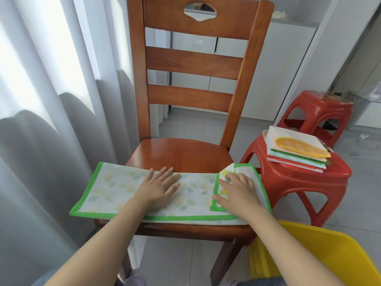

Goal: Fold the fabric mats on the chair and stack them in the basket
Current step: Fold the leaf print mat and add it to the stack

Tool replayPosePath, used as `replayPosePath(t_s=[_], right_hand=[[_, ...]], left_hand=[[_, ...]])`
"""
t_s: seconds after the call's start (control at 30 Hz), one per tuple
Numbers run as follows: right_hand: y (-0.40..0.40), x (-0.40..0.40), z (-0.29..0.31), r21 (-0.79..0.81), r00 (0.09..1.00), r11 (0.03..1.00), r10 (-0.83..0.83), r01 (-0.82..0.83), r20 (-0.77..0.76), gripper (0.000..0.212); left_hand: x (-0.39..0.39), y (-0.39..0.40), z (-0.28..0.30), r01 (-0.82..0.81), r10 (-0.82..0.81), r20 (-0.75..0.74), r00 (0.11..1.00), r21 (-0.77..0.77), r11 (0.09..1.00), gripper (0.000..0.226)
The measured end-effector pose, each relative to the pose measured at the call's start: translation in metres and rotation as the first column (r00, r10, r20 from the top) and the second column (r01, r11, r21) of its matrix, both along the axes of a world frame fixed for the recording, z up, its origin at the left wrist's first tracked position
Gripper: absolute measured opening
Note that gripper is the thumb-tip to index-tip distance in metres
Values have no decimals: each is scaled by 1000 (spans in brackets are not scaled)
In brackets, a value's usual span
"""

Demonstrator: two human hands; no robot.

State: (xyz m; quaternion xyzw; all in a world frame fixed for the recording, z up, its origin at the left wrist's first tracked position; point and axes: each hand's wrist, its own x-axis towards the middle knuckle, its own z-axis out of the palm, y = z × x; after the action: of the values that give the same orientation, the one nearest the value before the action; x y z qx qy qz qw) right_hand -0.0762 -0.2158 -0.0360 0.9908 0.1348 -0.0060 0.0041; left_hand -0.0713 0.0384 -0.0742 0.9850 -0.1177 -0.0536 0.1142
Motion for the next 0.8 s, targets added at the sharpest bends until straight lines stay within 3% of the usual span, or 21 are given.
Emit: replayPosePath(t_s=[0.13,0.2,0.37,0.47,0.57,0.6,0.7,0.8], right_hand=[[-6,11,-6,3,962,999,-51,54,-267,72],[-2,12,-9,9,946,997,-69,76,-317,74],[19,5,-8,-31,967,999,25,-33,-255,66],[19,16,-2,205,986,979,34,0,-160,33],[6,38,-6,345,1000,939,16,-10,-13,18],[0,45,-7,413,998,911,36,-14,-45,24],[-10,58,-5,656,921,746,172,110,-350,31],[-15,69,0,664,846,727,234,175,-480,18]], left_hand=[[10,-3,7,-49,49,23,999,-10,999,53],[12,-24,9,-105,103,63,993,16,994,57],[12,-75,4,-332,327,-66,943,-73,941,81],[12,-80,-3,-262,262,-12,965,-19,965,87],[16,-73,-9,-179,176,50,983,50,983,86],[18,-70,-10,-166,163,52,985,65,984,85],[20,-64,-10,-149,145,50,988,76,986,84],[19,-64,-10,-131,128,51,990,69,989,83]])
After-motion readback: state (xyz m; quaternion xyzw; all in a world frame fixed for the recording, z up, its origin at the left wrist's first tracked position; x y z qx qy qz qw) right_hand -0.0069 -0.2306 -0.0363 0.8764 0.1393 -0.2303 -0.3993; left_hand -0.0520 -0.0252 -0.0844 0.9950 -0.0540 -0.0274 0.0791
